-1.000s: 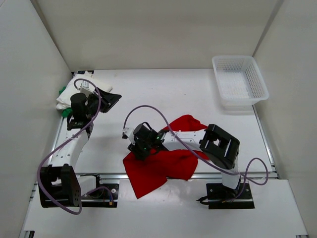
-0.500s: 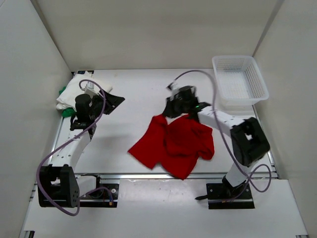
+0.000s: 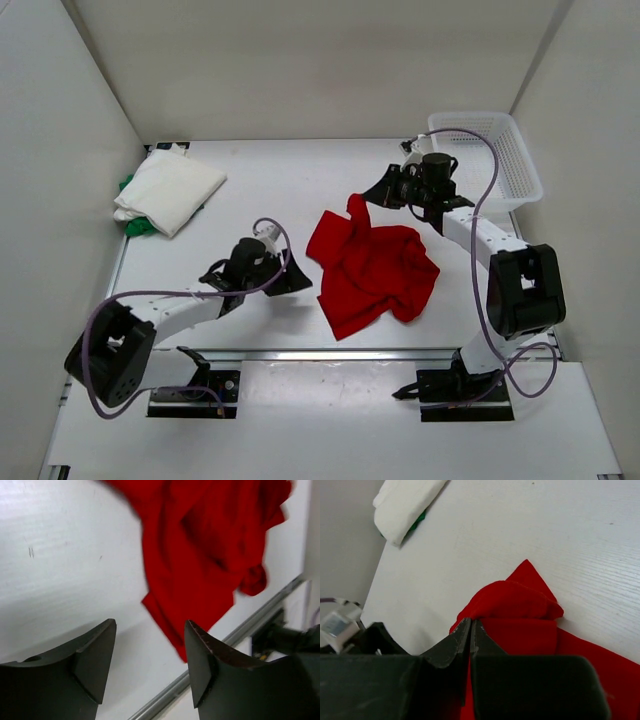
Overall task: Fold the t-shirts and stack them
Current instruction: Flatten out the tshirt
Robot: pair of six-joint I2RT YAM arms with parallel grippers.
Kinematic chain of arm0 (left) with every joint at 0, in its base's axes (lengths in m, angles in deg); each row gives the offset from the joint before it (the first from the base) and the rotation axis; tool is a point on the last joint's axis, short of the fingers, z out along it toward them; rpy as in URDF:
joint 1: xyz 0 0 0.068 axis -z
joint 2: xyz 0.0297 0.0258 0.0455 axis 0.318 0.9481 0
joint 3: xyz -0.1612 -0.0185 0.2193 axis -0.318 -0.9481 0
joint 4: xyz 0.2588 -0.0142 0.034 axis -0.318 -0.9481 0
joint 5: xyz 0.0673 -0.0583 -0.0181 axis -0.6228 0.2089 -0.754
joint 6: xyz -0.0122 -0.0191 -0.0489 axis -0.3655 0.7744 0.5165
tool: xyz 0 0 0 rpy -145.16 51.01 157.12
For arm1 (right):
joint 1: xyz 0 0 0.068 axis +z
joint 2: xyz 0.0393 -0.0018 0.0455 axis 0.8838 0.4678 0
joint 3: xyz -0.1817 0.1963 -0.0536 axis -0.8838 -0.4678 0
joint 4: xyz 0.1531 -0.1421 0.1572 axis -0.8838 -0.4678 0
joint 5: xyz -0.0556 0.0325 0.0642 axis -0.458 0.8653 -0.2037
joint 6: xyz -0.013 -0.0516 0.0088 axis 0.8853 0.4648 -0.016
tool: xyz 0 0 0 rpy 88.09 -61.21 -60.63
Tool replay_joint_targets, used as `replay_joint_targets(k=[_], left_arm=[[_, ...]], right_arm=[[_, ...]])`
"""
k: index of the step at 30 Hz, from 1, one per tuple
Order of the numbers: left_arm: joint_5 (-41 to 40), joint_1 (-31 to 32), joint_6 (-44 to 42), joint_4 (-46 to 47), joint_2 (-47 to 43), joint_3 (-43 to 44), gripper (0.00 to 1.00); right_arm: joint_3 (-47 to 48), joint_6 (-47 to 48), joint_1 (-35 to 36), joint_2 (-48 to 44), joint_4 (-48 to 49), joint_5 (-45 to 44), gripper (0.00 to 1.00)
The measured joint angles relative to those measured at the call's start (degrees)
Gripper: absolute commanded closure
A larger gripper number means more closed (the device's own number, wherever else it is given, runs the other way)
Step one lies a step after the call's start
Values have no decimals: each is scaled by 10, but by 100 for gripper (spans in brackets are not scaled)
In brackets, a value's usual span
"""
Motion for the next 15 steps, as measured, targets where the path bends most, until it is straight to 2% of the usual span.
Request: replay_joint_targets(k=[8, 15], left_arm=[[-34, 78, -11, 29, 131, 28, 41], [-60, 88, -8, 66, 205, 83, 46]], right_arm=[[0, -19, -7, -17, 13, 17, 100], [-20, -26, -3, -38, 25, 22, 100]])
